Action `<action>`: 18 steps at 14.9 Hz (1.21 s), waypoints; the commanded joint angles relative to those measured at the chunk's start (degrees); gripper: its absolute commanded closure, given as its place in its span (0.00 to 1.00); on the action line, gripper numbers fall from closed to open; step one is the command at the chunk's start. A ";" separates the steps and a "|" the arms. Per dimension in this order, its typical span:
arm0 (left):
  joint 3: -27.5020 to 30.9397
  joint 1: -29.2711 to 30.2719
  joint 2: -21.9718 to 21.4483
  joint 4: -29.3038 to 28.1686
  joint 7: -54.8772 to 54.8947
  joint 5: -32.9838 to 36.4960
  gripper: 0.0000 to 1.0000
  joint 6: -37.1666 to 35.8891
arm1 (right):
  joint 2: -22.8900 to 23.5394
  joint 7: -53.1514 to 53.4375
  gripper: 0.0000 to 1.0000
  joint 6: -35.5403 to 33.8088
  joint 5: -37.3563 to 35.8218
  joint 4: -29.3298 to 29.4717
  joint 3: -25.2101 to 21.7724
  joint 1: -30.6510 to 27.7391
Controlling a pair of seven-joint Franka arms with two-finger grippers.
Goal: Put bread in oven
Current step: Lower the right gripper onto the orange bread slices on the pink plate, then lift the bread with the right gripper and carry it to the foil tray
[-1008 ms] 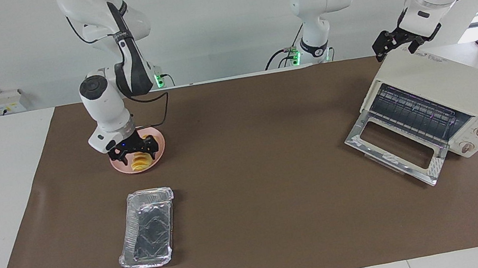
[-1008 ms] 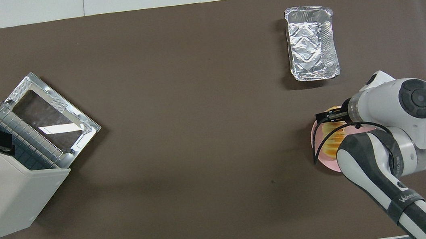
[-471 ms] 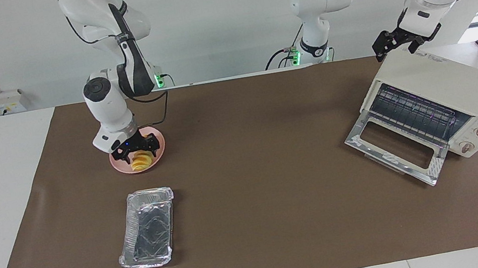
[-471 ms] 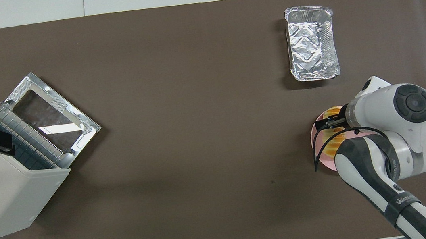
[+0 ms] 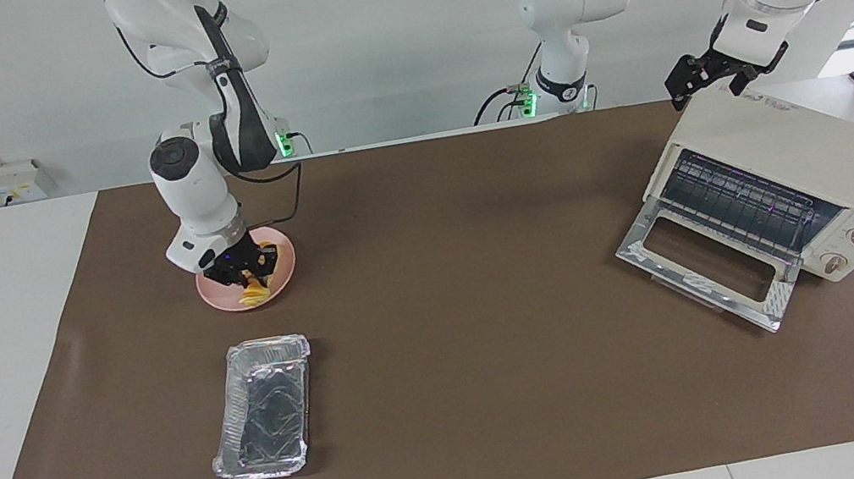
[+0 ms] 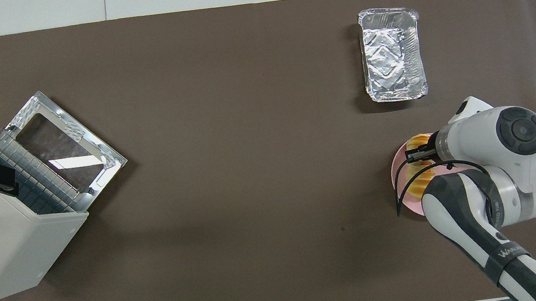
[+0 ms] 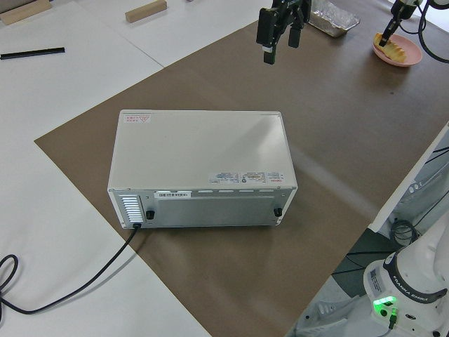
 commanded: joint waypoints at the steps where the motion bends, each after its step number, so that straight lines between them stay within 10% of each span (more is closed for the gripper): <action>1: -0.14 0.46 -1.07 -0.79 -0.10 -0.73 0.00 0.65 | -0.15 0.87 1.00 0.48 0.86 0.59 0.17 0.40; 13: -0.14 0.46 -1.07 -0.79 -0.10 -0.82 0.00 0.65 | 9.69 -0.18 1.00 -25.52 0.95 34.49 0.08 -0.56; 18: -0.14 0.46 -1.07 -0.79 -0.10 -0.73 0.00 0.65 | 24.59 -0.54 1.00 -34.90 5.15 55.98 -0.09 -2.32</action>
